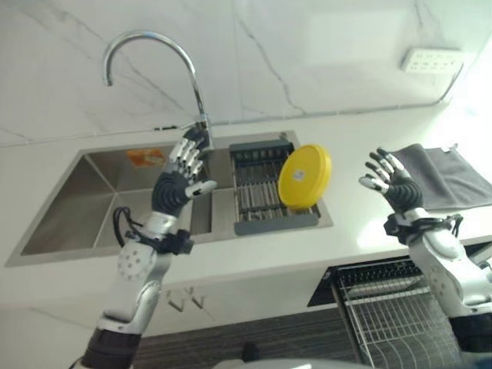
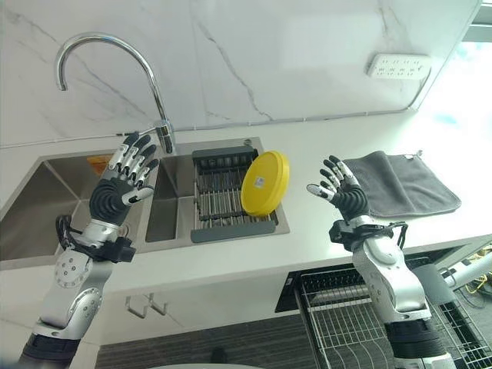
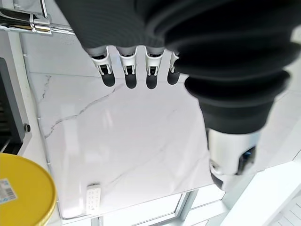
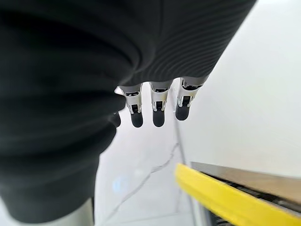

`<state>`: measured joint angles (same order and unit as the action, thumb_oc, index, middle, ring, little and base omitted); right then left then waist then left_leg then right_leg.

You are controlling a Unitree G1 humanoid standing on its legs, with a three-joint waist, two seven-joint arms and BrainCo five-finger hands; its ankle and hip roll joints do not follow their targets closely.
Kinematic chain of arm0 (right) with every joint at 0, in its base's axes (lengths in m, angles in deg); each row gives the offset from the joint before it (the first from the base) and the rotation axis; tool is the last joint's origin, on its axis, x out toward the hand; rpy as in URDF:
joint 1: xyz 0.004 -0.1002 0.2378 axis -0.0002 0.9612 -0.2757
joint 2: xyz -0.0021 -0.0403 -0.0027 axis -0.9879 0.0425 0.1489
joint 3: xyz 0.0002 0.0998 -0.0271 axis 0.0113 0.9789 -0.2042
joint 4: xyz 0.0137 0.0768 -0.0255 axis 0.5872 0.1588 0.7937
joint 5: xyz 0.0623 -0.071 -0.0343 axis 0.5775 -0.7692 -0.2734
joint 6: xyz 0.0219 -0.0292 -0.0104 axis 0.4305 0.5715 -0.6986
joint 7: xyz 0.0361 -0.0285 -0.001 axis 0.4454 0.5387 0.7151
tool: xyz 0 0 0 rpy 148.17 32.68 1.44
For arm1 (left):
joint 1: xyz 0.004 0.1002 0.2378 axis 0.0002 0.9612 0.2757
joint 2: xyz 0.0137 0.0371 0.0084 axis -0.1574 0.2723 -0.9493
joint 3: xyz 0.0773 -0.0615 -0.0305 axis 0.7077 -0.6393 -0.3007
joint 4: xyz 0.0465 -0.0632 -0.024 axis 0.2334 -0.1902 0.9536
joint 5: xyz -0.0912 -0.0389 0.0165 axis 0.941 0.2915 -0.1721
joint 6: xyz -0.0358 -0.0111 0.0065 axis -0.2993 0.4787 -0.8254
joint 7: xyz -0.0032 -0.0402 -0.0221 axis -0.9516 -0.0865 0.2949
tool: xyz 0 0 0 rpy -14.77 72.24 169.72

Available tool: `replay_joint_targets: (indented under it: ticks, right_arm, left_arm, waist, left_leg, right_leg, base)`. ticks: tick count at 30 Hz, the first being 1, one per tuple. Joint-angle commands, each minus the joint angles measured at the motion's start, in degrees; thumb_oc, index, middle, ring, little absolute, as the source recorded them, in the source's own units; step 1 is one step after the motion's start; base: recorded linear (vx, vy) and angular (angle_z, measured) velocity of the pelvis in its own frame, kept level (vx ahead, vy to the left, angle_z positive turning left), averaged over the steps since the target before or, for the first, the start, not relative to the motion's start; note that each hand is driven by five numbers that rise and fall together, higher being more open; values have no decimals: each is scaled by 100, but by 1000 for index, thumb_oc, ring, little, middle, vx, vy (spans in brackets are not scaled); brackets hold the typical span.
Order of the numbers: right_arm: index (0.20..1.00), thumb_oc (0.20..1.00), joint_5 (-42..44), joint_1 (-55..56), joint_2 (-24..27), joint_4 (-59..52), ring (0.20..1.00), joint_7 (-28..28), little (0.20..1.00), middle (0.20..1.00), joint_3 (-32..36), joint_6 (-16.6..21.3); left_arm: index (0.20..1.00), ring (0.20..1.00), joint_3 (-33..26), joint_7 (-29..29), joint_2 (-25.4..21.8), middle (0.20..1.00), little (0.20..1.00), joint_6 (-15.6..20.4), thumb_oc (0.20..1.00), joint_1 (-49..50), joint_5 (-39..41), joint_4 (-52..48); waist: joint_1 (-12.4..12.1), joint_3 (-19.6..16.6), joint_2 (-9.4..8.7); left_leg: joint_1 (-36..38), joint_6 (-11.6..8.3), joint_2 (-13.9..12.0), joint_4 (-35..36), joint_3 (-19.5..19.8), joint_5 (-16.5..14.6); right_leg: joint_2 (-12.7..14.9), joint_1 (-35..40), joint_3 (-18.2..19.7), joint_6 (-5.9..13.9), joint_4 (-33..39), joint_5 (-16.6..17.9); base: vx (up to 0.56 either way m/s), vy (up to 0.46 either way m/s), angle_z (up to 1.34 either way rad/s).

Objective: Place the dishes in the dishwasher.

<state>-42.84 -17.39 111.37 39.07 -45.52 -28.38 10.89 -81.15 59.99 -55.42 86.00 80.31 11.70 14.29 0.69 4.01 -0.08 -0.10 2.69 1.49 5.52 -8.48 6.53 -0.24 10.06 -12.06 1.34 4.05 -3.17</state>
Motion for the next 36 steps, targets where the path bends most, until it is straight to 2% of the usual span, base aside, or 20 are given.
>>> replay_joint_targets:
  ticks: [1,6,10,18,36]
  right_arm:
    - [1000,1000,141,-523,-79,50,1000,145,1000,1000,146,204]
    - [1000,1000,345,-668,-92,293,1000,136,1000,1000,147,149]
    - [1000,1000,655,-839,-200,585,1000,121,1000,1000,126,292]
    - [1000,1000,1035,-1087,-235,950,1000,131,1000,1000,103,199]
    - [1000,1000,1215,-1381,-185,1572,1000,289,1000,1000,74,229]
  left_arm:
    - [1000,1000,0,-8,-153,1000,1000,147,1000,-395,-43,125]
    - [1000,1000,-16,-31,-166,1000,1000,149,1000,-391,-15,165]
    - [1000,1000,24,-44,-168,1000,1000,159,1000,-446,-13,231]
    - [1000,1000,66,-40,-214,1000,1000,156,1000,-485,41,277]
    - [1000,1000,107,44,-289,1000,1000,133,1000,-478,80,304]
  waist:
    - [-162,-218,-174]
    - [-226,-231,-188]
    - [-278,-240,-211]
    - [-368,-235,-218]
    - [-477,-214,-202]
  left_leg:
    - [643,-226,-81,-52,70,-611]
    - [659,-208,-61,-52,120,-622]
    - [683,-206,-57,-52,151,-633]
    - [702,-198,-36,-52,233,-640]
    - [705,-208,-23,-52,296,-634]
  right_leg:
    - [193,-410,157,288,95,728]
    - [198,-362,91,267,95,701]
    - [195,-306,20,254,95,676]
    - [188,-251,-44,231,95,645]
    - [183,-197,-153,202,95,605]
  base:
    - [38,-10,5]
    - [34,3,12]
    - [45,-2,12]
    - [25,-1,9]
    - [0,-2,3]
